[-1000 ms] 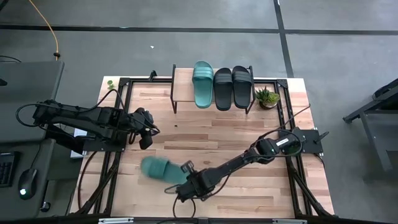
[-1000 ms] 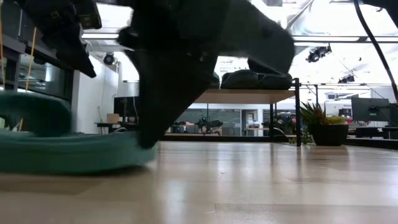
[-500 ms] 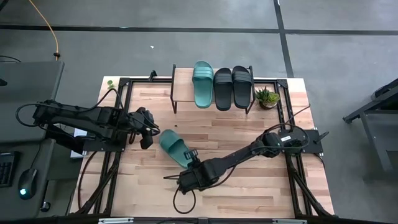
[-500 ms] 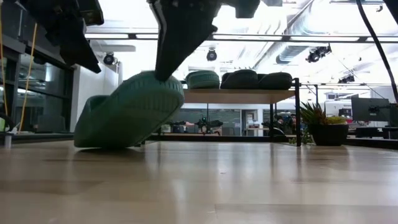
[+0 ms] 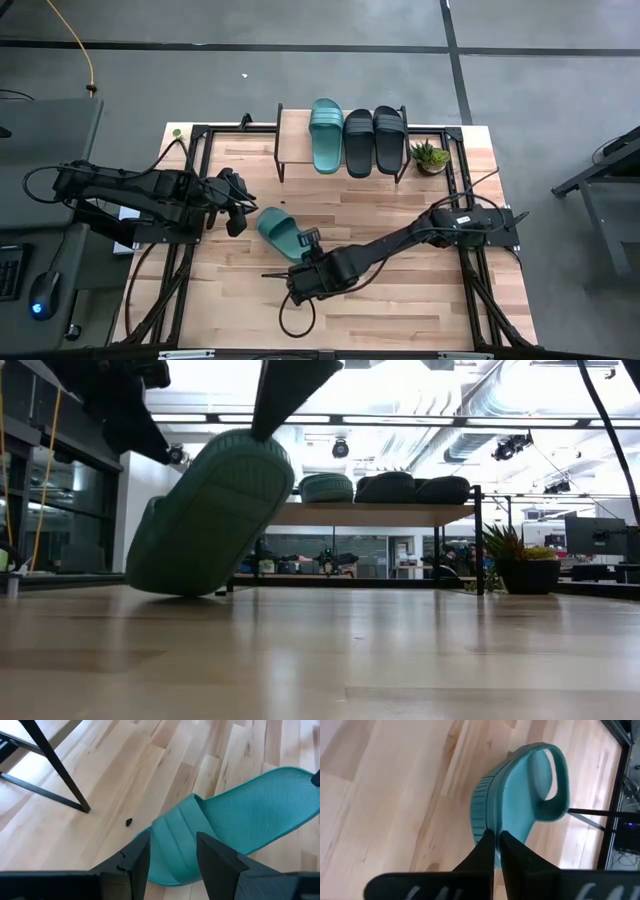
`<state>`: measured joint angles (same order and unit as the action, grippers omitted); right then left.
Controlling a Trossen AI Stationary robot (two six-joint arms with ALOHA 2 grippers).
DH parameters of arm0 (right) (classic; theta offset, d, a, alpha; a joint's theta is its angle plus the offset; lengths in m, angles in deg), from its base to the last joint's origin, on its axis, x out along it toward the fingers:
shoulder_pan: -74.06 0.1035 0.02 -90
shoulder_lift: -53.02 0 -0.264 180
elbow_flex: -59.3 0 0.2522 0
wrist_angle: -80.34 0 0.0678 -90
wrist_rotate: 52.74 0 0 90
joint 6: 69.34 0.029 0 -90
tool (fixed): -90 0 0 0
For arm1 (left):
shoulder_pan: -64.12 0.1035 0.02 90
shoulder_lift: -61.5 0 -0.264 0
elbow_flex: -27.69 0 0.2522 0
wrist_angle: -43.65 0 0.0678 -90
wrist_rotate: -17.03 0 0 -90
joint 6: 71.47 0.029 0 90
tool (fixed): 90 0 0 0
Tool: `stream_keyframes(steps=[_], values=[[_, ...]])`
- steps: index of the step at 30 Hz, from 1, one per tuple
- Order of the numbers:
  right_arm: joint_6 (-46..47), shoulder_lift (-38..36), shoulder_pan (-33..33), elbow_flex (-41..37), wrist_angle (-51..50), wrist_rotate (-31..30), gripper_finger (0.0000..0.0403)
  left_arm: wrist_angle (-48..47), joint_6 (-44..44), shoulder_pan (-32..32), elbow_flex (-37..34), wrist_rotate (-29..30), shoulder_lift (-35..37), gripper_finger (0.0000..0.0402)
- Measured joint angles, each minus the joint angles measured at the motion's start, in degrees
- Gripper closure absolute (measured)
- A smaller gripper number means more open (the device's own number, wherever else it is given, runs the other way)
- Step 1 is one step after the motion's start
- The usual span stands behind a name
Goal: Pick and place slides into the shelf
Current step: Put the green slide on the shelf
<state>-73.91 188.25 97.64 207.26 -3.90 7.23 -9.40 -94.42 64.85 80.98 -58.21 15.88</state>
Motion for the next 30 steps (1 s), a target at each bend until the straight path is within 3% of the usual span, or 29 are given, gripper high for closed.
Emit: stream_keyframes(steps=[8, 13, 21, 30], values=[[-0.22, -0.87, -0.48, 0.01, 0.27, -0.59, 0.0402, 0.30, -0.01, -3.71, 3.85, 0.64, -2.60, 0.0259], [0.96, -1.01, -0.71, 0.05, -1.13, -1.60, 0.0402, -0.78, 0.33, -11.05, 9.96, 6.85, -6.98, 0.0259], [3.09, -3.04, -0.82, 0.04, -2.18, -4.51, 0.0402, -13.74, 0.17, -19.68, 20.85, 19.95, -16.00, 0.0259], [3.26, -6.02, -0.73, 0.05, -1.60, -6.79, 0.0402, -22.60, -0.74, -20.61, 26.53, 22.20, -26.19, 0.0259]])
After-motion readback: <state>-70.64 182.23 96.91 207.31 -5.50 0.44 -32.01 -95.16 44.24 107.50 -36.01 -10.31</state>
